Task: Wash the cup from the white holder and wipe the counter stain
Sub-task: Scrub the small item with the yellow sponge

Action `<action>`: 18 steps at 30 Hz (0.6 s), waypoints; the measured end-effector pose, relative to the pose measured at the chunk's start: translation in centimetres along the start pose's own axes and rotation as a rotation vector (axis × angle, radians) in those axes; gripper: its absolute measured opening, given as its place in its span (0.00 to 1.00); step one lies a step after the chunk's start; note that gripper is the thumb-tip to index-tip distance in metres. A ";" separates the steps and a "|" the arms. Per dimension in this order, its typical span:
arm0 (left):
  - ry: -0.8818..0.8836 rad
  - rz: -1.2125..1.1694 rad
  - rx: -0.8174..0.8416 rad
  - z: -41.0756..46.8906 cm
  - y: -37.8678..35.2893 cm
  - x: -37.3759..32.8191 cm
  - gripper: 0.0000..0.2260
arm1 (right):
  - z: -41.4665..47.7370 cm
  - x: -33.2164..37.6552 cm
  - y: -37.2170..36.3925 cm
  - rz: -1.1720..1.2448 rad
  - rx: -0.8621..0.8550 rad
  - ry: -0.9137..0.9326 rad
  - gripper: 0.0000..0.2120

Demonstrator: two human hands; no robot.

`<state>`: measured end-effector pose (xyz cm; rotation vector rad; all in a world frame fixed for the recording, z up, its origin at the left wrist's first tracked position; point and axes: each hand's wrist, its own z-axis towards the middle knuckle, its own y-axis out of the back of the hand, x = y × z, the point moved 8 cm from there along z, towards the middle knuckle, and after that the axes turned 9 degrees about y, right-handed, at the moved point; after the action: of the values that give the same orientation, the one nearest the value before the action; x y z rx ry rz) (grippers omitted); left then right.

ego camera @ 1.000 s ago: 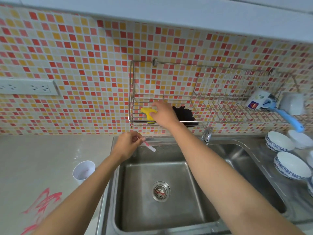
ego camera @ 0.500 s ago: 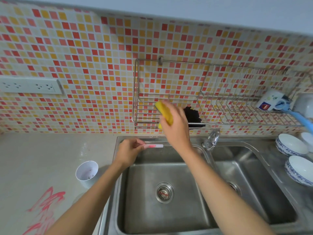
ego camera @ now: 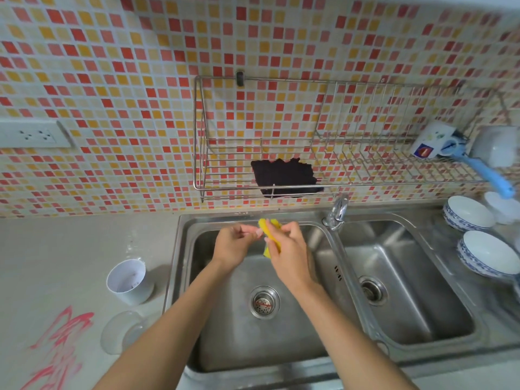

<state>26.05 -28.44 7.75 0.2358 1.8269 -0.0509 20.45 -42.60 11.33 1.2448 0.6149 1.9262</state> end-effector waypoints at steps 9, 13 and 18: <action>0.011 -0.010 -0.080 -0.5 0.0 0.0 0.06 | -0.4 -0.7 1.0 -0.052 -0.031 -0.067 0.23; 0.053 -0.057 -0.072 -0.6 0.1 0.8 0.05 | -0.9 0.4 0.1 -0.049 0.022 -0.011 0.24; 0.062 -0.070 -0.060 -1.4 -0.6 0.4 0.03 | -0.8 -0.4 0.6 -0.144 -0.022 -0.041 0.23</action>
<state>24.48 -28.74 7.67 0.1322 1.8948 -0.0380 19.64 -43.31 11.18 1.1906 0.6427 1.7795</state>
